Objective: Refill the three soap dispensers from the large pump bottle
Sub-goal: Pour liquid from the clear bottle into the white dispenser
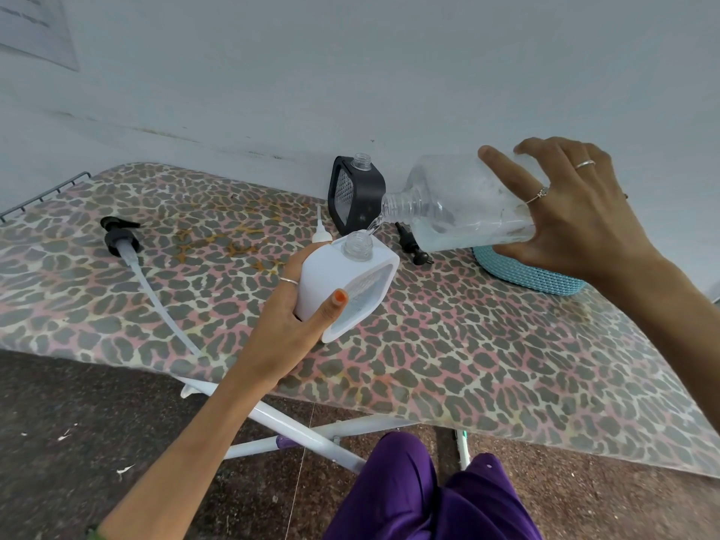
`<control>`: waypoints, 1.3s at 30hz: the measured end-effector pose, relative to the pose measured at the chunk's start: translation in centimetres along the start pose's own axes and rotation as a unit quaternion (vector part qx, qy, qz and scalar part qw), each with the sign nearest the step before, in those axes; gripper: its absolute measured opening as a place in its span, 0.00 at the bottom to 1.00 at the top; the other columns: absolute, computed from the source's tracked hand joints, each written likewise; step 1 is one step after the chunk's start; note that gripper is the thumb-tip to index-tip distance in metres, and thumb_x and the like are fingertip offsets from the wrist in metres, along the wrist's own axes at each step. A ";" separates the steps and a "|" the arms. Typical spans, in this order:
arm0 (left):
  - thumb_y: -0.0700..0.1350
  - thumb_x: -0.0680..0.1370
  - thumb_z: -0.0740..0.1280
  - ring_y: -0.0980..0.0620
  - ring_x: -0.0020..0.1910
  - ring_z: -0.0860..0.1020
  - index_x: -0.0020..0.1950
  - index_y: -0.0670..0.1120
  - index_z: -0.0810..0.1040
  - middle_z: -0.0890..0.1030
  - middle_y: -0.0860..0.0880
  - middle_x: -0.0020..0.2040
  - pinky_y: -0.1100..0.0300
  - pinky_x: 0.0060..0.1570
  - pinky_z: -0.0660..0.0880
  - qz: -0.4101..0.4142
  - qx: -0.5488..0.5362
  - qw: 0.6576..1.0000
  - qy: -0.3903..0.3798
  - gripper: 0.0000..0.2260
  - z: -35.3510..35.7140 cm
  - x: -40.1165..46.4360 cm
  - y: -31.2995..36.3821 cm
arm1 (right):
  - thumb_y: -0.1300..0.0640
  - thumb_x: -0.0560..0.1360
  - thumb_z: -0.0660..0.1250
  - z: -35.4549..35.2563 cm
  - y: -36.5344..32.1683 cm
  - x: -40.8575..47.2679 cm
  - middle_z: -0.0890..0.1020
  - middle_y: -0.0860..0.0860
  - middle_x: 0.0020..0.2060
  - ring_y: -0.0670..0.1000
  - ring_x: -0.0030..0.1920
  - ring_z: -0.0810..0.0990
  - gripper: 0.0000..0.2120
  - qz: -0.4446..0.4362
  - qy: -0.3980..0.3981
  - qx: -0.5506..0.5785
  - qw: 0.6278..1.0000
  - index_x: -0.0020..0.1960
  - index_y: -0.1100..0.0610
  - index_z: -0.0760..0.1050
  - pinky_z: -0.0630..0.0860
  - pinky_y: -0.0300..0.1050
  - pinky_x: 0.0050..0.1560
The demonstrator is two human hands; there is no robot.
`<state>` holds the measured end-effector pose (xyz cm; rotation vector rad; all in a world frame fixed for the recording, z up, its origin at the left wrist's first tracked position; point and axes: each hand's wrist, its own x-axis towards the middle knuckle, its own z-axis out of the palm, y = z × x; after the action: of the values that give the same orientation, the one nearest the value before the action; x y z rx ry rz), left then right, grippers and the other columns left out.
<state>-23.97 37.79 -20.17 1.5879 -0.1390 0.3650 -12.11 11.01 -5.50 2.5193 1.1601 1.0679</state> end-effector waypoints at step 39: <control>0.70 0.67 0.68 0.56 0.61 0.76 0.66 0.70 0.66 0.76 0.59 0.63 0.65 0.49 0.78 -0.004 -0.006 1.000 0.008 0.29 0.0 0.0 -0.1 | 0.49 0.60 0.80 2.4 -2.3 -1.5 0.75 0.66 0.58 0.68 0.57 0.75 0.47 0.023 0.000 0.042 0.999 0.73 0.55 0.62 0.70 0.66 0.55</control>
<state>-23.97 37.79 -20.26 1.5738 -0.1212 0.3704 -12.49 11.78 -9.04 2.6231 1.1765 1.0497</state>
